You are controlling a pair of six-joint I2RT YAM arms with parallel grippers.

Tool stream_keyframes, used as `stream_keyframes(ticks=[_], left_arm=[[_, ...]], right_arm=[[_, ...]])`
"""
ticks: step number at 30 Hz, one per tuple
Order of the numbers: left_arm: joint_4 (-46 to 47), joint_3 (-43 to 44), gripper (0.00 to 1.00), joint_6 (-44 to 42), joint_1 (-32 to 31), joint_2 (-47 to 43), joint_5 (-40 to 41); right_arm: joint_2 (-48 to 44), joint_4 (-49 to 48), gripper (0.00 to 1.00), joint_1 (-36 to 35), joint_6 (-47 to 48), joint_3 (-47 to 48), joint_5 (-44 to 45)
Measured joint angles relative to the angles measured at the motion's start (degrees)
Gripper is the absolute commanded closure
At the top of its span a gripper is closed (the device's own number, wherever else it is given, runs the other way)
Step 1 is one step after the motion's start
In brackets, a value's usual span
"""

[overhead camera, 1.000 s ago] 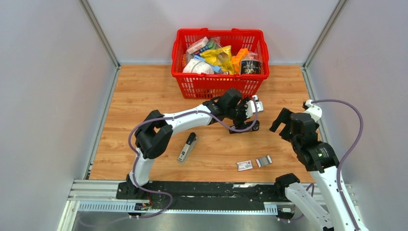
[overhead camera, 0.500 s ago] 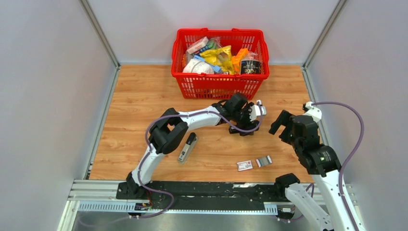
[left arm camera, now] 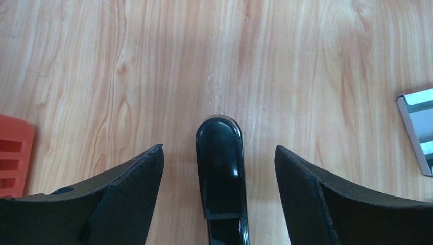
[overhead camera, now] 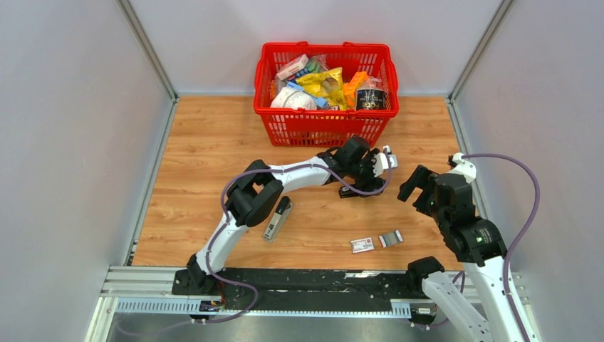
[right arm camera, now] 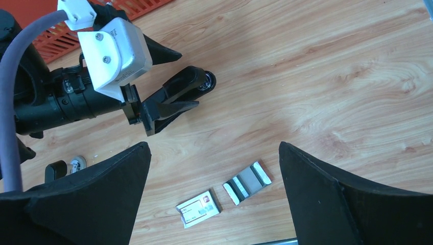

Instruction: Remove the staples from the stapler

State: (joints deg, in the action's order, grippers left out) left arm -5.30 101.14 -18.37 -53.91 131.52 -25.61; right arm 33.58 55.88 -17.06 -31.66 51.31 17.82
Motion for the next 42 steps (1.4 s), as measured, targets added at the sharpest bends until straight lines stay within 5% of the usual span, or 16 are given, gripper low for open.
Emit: stream_keyframes(ticks=[14,20,21,32,42], left_arm=[[-0.07,2.56,0.45,0.02,0.02,3.04,0.20],[-0.24,2.95,0.81,0.02,0.11,3.06,0.13],[-0.28,2.97,1.00,-0.11,0.13,3.06,0.09],[0.44,1.86,1.00,0.07,0.94,2.58,-0.55],[0.83,-9.14,1.00,4.79,2.97,-6.45,0.87]], right_arm=[[-0.13,0.02,0.00,0.00,0.00,-0.70,-0.55],[-0.26,0.02,0.00,0.00,0.00,-0.70,-0.61],[-0.26,0.02,0.00,0.00,0.00,-0.70,-0.61],[-0.48,0.04,0.00,0.00,0.02,-0.68,-0.83],[-0.68,0.02,0.00,0.00,1.64,1.90,-3.41]])
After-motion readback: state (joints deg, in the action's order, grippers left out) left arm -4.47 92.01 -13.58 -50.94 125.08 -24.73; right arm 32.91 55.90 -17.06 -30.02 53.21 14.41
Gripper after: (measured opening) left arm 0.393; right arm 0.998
